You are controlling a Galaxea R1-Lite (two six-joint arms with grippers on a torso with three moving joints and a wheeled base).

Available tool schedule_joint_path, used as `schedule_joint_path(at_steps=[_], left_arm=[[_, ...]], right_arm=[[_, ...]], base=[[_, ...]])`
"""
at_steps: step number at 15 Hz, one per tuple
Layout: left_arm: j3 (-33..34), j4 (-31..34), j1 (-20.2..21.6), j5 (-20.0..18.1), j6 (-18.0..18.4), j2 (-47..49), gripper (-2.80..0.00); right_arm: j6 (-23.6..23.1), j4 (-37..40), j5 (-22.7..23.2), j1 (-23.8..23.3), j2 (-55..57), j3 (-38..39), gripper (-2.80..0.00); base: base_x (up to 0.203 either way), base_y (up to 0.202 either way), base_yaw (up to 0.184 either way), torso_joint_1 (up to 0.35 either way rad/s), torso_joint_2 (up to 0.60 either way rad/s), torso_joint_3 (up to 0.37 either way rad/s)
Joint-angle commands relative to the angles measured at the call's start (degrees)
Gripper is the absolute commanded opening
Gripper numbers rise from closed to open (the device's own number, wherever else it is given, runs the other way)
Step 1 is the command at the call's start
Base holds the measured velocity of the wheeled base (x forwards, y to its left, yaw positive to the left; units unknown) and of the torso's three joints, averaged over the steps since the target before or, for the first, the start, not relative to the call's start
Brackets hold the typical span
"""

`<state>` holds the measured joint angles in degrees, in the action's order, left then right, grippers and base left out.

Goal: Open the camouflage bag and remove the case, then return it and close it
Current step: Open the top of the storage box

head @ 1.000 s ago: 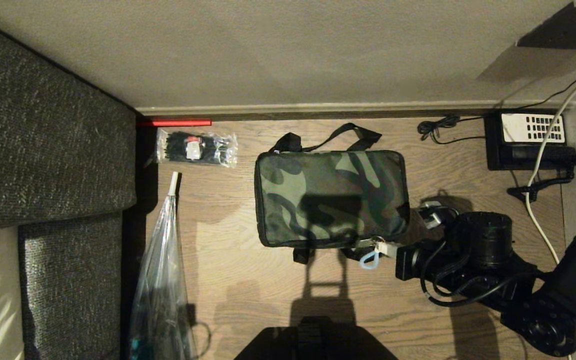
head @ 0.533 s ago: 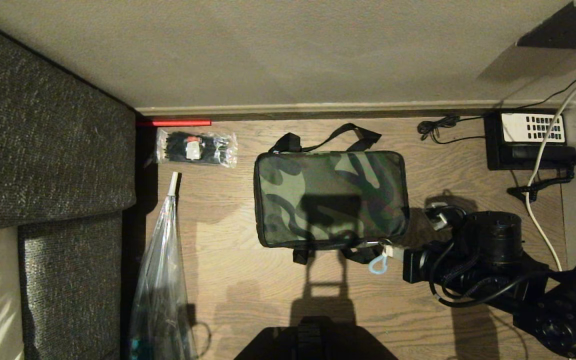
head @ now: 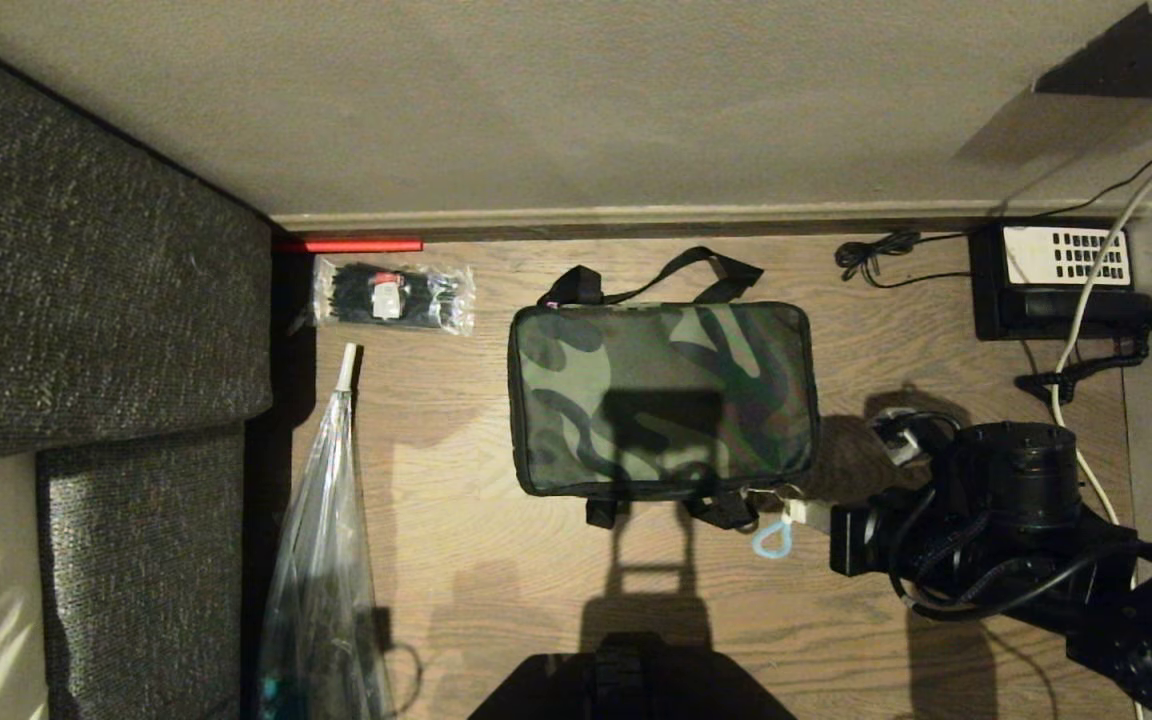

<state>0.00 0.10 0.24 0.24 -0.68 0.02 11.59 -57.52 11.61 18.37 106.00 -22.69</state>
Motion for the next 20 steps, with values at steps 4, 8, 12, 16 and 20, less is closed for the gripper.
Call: schedule_joint_path(at_steps=[4,8,12,16,20], left_arm=[[0.09,-0.01,0.02,0.02,-0.02,-0.11,-2.80],[0.18,-0.01,0.02,0.02,-0.02,-0.11,-2.80],[0.09,-0.01,0.02,0.02,-0.11,-0.11,-2.80],[0.18,-0.01,0.02,0.11,-0.02,-0.11,-2.80],[0.09,-0.01,0.02,0.02,-0.11,-0.11,-2.80]], right_arm=[[-0.26,6.10,0.26,-4.92,-2.82,0.27,-2.80],[-0.26,7.30,0.26,-6.10,-3.61,0.20,-2.80],[-1.05,7.33,1.57,-8.70,-3.79,-0.34,-2.80],[-1.49,7.34,2.62,-9.64,-3.67,-0.36,-2.80],[-3.01,7.29,4.20,-12.28,-3.48,-0.60,-2.80]], base=[[0.000,0.000,0.000,0.000,0.00,0.000],[0.000,0.000,0.000,0.000,0.00,0.000],[0.000,0.000,0.000,0.000,0.00,0.000],[0.000,0.000,0.000,0.000,0.00,0.000],[0.000,0.000,0.000,0.000,0.00,0.000]])
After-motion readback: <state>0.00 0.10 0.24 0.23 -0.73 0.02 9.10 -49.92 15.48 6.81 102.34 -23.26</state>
